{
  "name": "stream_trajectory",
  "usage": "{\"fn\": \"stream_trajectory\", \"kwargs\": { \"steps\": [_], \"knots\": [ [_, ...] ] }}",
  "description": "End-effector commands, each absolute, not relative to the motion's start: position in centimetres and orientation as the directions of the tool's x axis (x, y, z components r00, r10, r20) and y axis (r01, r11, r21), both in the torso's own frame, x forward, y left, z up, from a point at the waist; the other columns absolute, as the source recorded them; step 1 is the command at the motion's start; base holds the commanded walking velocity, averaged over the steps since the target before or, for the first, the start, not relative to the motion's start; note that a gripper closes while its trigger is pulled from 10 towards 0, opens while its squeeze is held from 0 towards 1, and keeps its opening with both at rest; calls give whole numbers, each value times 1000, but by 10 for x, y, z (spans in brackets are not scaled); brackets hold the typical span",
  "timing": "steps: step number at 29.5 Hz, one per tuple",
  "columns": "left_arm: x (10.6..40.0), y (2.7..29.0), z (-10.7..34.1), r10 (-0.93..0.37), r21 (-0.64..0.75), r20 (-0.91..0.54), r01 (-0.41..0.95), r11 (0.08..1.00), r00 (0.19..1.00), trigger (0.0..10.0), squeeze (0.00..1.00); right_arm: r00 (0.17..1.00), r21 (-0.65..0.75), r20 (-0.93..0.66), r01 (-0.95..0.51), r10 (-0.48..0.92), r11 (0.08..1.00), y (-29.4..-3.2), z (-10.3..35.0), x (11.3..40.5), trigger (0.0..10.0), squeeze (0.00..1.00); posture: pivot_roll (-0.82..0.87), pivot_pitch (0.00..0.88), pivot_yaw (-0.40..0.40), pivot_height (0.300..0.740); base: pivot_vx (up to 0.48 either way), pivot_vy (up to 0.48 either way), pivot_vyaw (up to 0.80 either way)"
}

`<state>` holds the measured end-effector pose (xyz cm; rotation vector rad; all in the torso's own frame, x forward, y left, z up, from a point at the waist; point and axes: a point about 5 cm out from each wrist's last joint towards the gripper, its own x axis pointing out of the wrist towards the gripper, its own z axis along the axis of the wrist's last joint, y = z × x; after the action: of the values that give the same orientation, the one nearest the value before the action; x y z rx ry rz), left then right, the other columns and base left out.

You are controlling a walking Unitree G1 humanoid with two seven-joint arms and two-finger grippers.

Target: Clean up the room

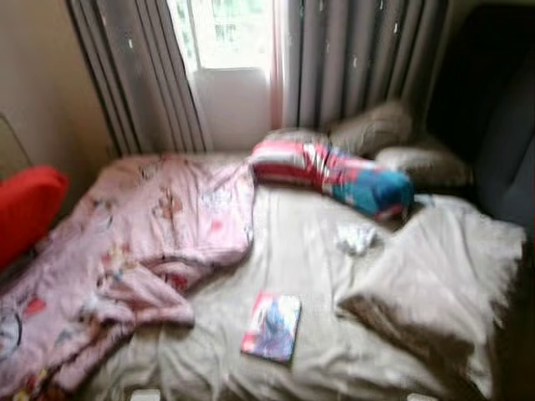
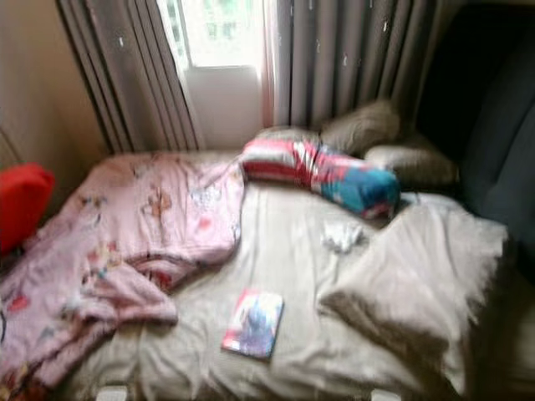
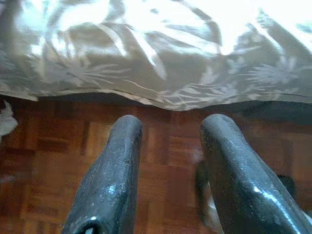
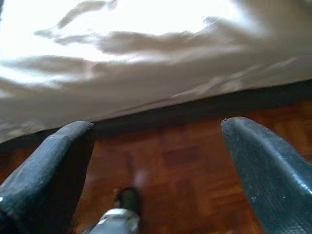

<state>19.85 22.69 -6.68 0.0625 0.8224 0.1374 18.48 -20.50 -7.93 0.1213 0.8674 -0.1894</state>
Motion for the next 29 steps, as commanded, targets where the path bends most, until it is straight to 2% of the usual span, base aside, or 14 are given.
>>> {"fn": "stream_trajectory", "kwargs": {
  "steps": [1,13,29],
  "knots": [
    [194,235,-68,166,133,-740,-100,986,652,10000,0,648,54,-756,203,-93,978,-195,-78,191,10000,0,28,15,-3,740,0,-319,0],
    [198,237,-65,167,134,-733,-101,986,660,10000,0,658,59,-748,204,-92,977,-195,-76,195,10000,0,26,20,-1,740,0,-317,0],
    [209,239,-57,164,69,-679,-160,985,716,10000,0,678,50,-729,183,-89,982,-196,-72,201,10000,0,24,19,-5,740,0,0,0]
  ]
}}
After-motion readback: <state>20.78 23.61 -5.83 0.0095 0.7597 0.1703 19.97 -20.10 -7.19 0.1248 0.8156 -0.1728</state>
